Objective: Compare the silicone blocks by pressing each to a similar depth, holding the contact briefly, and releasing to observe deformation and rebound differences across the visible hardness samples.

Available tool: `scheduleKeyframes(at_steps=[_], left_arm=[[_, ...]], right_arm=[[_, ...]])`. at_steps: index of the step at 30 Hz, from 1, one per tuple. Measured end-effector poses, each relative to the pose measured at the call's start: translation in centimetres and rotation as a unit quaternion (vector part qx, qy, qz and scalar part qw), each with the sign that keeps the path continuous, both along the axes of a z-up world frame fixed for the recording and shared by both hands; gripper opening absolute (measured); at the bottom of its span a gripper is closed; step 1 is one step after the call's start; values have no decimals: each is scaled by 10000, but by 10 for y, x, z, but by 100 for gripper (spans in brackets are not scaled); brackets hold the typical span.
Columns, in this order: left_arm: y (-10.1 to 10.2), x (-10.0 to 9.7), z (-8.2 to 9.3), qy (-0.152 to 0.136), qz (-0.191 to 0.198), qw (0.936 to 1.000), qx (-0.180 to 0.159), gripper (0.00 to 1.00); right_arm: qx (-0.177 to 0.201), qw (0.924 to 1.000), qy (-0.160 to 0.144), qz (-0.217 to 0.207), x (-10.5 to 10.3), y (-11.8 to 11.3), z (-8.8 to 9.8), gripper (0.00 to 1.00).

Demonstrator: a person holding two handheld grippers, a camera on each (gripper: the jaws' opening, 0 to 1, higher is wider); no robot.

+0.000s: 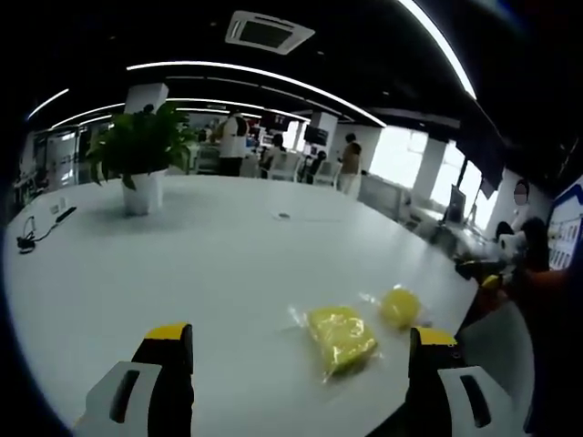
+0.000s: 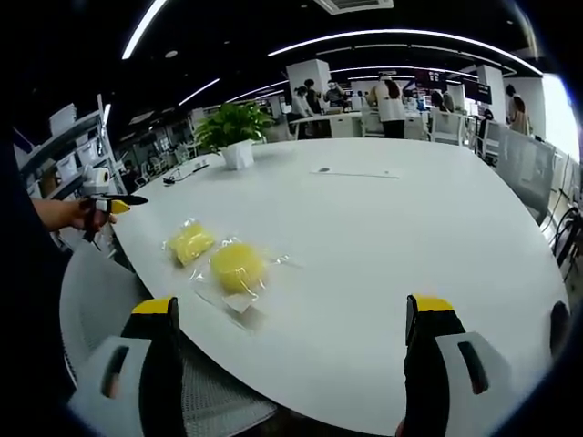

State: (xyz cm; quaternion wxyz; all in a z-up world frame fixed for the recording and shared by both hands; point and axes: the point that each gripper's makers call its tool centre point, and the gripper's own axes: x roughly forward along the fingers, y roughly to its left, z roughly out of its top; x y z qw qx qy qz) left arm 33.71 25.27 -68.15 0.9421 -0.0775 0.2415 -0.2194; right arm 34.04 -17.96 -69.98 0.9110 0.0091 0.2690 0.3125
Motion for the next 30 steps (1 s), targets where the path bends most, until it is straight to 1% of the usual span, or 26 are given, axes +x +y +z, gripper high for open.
scheduleKeyframes(at_steps=[8, 16, 19, 22, 24, 25, 27, 30], left_arm=[[-2, 4, 1, 13, -16, 10000, -49, 100], [-3, 3, 0, 42, -15, 10000, -62, 100], [-4, 3, 2, 45, 7, 9999, -116, 100], [-4, 7, 6, 58, 101, 9995, -305, 100], [-2, 13, 11, 90, 331, 9979, -554, 100], [0, 17, 12, 154, 452, 9964, -694, 100], [-2, 20, 13, 254, 482, 9945, -896, 98], [2, 30, 10, 346, 590, 9924, -1026, 96]], right_arm=[[35, 10000, 21, -68, -2, -2, -1, 97], [52, 9999, 49, -95, -4, -3, -4, 97], [63, 9999, 51, -87, -4, -1, -3, 97], [69, 9999, 43, -68, -4, 1, -2, 97], [83, 9999, 30, -53, -4, 2, -1, 97], [84, 10000, 25, -45, -3, 3, -1, 97], [94, 9999, 23, -33, -3, 3, -1, 97], [98, 9999, 41, -4, -5, 6, -1, 97]])
